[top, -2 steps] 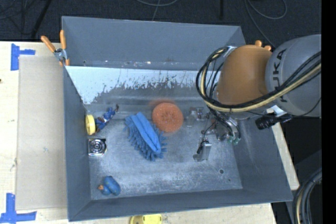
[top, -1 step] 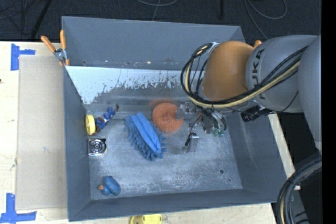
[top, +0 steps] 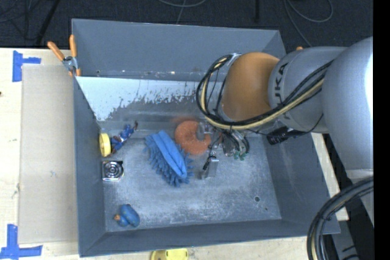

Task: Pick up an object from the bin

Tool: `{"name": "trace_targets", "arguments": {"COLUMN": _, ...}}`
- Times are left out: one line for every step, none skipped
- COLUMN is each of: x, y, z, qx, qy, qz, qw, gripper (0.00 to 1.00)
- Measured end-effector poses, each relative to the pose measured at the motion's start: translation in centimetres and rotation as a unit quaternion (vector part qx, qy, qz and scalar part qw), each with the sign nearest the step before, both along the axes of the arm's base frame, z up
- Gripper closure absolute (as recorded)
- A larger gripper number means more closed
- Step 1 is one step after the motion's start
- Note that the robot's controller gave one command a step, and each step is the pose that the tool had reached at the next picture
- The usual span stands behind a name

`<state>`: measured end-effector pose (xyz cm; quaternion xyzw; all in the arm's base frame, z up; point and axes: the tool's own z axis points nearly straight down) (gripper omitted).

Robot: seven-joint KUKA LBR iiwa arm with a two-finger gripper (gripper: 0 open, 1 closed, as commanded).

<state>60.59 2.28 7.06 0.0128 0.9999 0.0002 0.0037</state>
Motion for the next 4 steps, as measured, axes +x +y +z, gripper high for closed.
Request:
{"name": "trace_targets", "arguments": {"x": 0.2, "y": 5.3, "z": 0.3, "qx": 0.000, "qy": -0.0021, "qz": 0.080, "qw": 0.9968, "gripper": 1.00}}
{"name": "trace_targets", "arguments": {"x": 0.2, "y": 5.3, "z": 0.3, "qx": 0.000, "qy": -0.0021, "qz": 0.080, "qw": 0.9968, "gripper": 0.00}}
{"name": "trace_targets", "arguments": {"x": 0.0, "y": 5.2, "z": 0.0, "qx": 0.000, "qy": 0.0018, "qz": 0.080, "qw": 0.9968, "gripper": 0.00}}
{"name": "trace_targets", "arguments": {"x": 1.8, "y": 15.6, "z": 0.1, "qx": -0.002, "qy": 0.0017, "qz": 0.223, "qw": 0.9748, "gripper": 1.00}}
